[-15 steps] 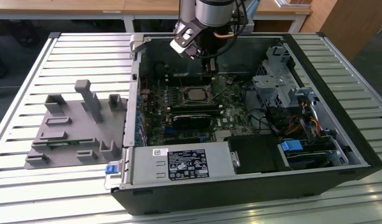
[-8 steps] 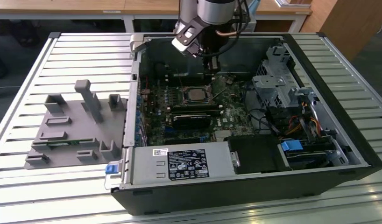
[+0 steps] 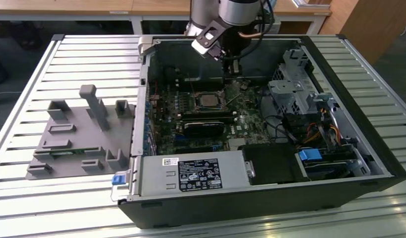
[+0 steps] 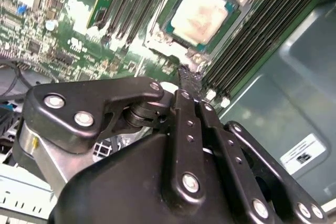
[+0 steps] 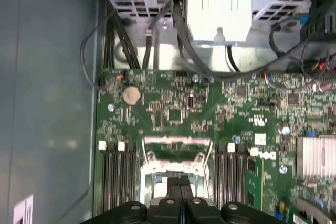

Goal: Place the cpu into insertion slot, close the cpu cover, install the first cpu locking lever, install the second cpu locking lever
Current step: 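Close the cpu cover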

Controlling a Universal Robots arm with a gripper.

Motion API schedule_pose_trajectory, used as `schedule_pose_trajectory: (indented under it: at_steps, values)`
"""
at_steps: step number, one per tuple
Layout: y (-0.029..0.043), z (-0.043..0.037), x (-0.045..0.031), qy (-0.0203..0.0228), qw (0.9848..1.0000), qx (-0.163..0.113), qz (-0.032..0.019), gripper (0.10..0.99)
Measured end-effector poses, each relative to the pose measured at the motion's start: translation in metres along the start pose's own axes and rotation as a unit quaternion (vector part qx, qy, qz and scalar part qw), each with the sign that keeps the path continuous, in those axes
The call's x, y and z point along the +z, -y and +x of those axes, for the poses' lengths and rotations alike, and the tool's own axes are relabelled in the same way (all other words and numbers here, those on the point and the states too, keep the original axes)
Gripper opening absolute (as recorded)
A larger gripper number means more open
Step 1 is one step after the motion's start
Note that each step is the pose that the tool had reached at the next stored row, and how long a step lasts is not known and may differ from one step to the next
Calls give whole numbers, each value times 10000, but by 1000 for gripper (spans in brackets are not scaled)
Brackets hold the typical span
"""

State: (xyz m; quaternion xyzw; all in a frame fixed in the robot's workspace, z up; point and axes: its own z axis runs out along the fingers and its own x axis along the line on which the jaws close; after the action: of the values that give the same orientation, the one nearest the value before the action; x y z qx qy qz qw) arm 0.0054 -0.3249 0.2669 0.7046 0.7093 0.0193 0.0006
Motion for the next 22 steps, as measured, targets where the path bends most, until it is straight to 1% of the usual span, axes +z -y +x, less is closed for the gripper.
schedule_pose_trajectory:
  at_steps: [4,6,12,18,22]
  values:
    - [-95,0,3,-1,10000,0,3,106]
    - [-132,-1,4,0,10000,-1,3,106]
    - [-185,-1,14,-4,9999,-129,6,106]
    - [-287,-3,37,-4,9999,-140,7,106]
    - [-336,0,50,-4,9999,-140,7,106]
